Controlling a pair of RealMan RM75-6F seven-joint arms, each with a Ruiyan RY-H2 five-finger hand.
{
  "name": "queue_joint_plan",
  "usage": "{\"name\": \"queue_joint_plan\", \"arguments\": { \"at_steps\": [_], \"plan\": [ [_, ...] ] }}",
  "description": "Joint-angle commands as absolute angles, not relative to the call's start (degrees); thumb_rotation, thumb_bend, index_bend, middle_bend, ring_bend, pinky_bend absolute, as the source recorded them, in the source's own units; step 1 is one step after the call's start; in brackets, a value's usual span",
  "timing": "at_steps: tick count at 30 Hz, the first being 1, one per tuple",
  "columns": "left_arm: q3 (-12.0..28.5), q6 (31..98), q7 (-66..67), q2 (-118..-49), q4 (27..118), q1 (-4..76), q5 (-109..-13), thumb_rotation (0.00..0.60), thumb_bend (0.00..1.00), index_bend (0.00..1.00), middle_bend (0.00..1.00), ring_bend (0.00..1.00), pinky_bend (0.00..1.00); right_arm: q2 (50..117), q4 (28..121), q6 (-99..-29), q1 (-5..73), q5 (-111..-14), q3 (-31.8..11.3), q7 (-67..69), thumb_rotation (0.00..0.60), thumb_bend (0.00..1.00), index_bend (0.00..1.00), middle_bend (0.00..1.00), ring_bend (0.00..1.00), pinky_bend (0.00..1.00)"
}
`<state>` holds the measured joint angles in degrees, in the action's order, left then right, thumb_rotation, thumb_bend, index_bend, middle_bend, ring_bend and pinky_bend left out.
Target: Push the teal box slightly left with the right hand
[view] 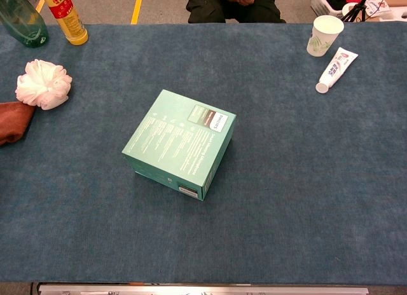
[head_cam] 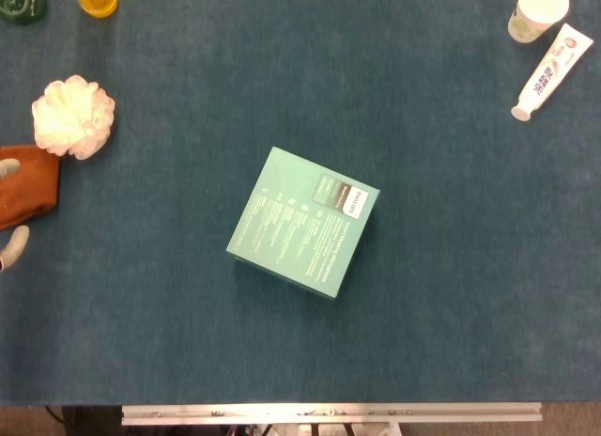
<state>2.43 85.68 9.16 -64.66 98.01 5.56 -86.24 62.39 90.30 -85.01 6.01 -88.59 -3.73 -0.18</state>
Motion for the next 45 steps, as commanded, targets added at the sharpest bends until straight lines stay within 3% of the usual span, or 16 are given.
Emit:
{"name": "queue_joint_plan", "arguments": {
  "at_steps": [1,10,15,25,40,45],
  "plan": [
    [2.35,85.56,9.13,-64.62,97.92,5.60,-86.33,0.600,0.24,0.24,0.17,0.12,0.20,62.26,90.44,-84.96,6.04,-88.73,-3.65,-0.06,0.600,0.10,0.16,0.33,0.37,0.20],
    [2.12,86.69,9.02,-64.71,97.87,5.16,-87.24,0.600,0.24,0.25,0.19,0.13,0.20,61.91,90.61,-84.08,6.81,-90.39,-2.97,1.10,0.600,0.10,0.17,0.35,0.37,0.21],
    [2.12,87.62,8.85,-64.84,98.04,4.77,-87.70,0.600,0.24,0.26,0.20,0.13,0.20,62.49,90.31,-84.53,9.05,-95.13,-3.04,2.35,0.600,0.10,0.33,0.41,0.38,0.23],
    [2.34,87.80,8.64,-64.98,97.80,4.72,-87.63,0.600,0.24,0.27,0.21,0.15,0.20,63.07,94.06,-76.65,16.66,-99.33,-3.45,1.46,0.600,0.10,0.44,0.48,0.40,0.25],
    [2.47,87.46,8.55,-64.57,97.25,4.52,-86.73,0.600,0.24,0.27,0.21,0.15,0.20,70.04,92.69,-57.78,29.33,-95.34,-4.30,-0.07,0.600,0.10,0.44,0.49,0.40,0.28],
    [2.56,87.16,8.54,-64.50,96.98,4.54,-86.27,0.600,0.24,0.27,0.21,0.15,0.20,73.37,90.70,-56.06,31.92,-94.11,-5.20,-1.14,0.600,0.10,0.36,0.49,0.40,0.28]
  ]
}}
